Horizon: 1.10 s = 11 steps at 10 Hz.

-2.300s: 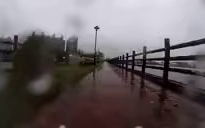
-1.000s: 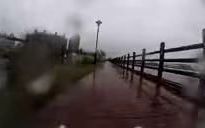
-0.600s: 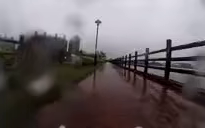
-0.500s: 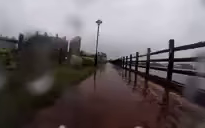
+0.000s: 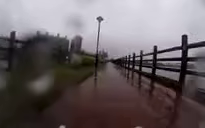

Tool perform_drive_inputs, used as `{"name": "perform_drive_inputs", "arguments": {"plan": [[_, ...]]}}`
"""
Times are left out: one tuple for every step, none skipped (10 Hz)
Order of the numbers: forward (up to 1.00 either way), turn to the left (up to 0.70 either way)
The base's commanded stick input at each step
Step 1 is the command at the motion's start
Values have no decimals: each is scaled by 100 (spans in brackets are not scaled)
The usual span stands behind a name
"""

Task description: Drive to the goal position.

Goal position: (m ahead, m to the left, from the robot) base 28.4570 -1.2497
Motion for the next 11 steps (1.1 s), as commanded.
{"name": "perform_drive_inputs", "arguments": {"plan": [[100, 0], [100, -26], [100, -39], [100, -40], [100, -40], [100, -40], [100, -40], [100, -31], [100, -16], [100, -3], [100, 0]]}}
